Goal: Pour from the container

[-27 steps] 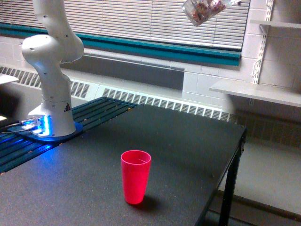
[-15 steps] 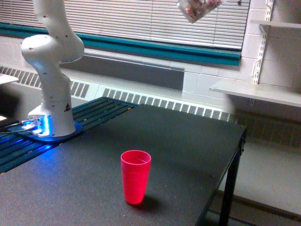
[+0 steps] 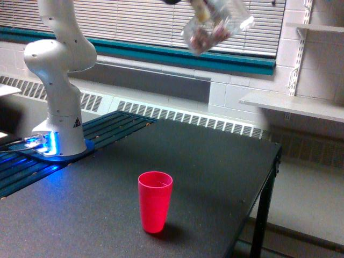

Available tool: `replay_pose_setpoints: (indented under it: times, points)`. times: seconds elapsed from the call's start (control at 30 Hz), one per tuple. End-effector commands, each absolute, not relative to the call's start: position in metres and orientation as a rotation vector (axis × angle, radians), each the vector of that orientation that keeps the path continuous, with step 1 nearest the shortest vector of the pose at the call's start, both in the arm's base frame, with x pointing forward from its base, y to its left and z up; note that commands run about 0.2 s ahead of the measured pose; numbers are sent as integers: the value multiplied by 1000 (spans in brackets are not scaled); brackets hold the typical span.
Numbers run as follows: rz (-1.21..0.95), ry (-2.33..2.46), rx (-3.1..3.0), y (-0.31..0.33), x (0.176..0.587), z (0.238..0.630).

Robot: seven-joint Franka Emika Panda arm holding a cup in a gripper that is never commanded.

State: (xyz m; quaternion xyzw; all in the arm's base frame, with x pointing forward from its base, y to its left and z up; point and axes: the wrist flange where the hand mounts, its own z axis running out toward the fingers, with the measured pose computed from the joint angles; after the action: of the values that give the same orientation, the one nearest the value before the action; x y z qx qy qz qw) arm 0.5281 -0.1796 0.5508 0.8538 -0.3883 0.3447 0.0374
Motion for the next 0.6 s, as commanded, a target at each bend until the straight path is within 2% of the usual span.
replay_pose_setpoints:
  times: [0.03, 0.6]
  points:
    - [1012, -1235, 2612, -185, 511, 527]
    - [915, -1214, 2643, -175, 466, 453]
